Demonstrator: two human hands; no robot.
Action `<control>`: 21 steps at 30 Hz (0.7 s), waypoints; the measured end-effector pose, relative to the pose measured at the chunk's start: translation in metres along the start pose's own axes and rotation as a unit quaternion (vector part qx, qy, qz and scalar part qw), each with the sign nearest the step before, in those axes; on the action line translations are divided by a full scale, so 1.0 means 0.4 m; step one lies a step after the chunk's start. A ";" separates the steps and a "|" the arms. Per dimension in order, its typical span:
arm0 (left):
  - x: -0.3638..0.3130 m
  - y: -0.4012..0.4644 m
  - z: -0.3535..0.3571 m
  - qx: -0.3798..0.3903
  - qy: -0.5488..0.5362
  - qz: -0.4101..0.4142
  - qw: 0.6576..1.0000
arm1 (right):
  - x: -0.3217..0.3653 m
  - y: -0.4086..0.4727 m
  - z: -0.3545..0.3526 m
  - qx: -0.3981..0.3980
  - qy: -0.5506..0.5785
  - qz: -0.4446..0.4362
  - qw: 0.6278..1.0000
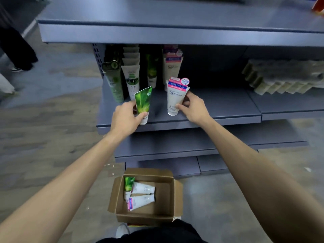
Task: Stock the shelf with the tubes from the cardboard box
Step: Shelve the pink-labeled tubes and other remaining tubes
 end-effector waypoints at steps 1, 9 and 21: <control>-0.001 0.004 0.005 -0.007 0.002 -0.006 1.000 | -0.012 0.017 0.002 0.003 0.002 -0.001 1.000; 0.016 0.013 0.046 -0.057 -0.010 -0.054 0.997 | -0.018 0.107 0.010 0.036 0.014 -0.039 0.998; 0.030 0.082 0.073 -0.040 -0.039 -0.044 0.997 | -0.040 0.167 0.000 0.014 0.045 0.002 0.999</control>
Point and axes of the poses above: each hand's wrist, its own y-axis towards the middle knuckle, its own z-axis out of the palm, x = y × z, the point moved 9 cm from there along y, towards the middle knuckle, and after that the axes turned 15 degrees about -y, right-handed, at the moved point
